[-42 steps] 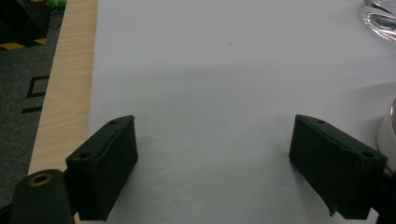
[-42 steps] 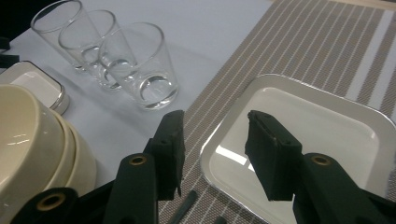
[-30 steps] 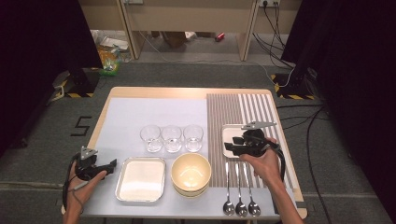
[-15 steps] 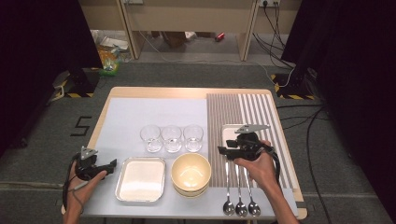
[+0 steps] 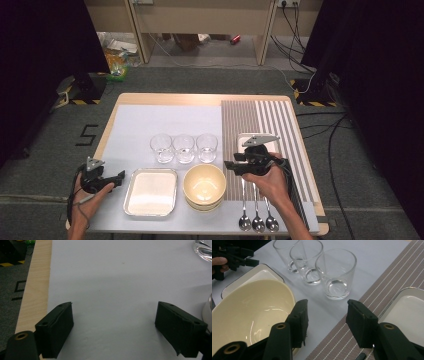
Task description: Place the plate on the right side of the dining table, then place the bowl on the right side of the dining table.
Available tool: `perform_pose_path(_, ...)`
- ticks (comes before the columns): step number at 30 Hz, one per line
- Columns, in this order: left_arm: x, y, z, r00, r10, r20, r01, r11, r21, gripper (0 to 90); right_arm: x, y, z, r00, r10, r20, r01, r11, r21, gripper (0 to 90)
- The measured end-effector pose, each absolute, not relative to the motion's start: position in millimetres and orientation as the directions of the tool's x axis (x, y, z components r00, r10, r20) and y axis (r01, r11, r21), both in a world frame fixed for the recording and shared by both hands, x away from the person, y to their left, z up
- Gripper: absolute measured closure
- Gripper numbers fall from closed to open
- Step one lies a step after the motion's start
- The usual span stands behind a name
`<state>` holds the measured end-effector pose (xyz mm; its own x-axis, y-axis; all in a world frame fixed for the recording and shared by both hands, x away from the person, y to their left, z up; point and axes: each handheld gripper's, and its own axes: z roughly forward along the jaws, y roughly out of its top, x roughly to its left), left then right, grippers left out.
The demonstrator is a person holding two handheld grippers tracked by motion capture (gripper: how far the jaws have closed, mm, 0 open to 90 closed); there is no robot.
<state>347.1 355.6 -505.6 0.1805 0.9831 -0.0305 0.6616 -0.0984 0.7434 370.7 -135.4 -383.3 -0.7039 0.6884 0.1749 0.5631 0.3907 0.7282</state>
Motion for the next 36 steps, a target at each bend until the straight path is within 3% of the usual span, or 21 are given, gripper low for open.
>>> perform_pose_path(27, 347, 355, -506, 0.182, 0.983, -0.029, 0.660, -0.101, 0.744, 14.0, 359, -112, -379, -0.754, 0.635, 0.168, 0.528, 0.435, 0.729, 51.8)
perform_pose_path(36, 347, 355, -505, 0.177, 0.984, -0.031, 0.658, -0.095, 0.747, 14.9, 361, -100, -385, -0.767, 0.620, 0.165, 0.531, 0.469, 0.705, 55.7)
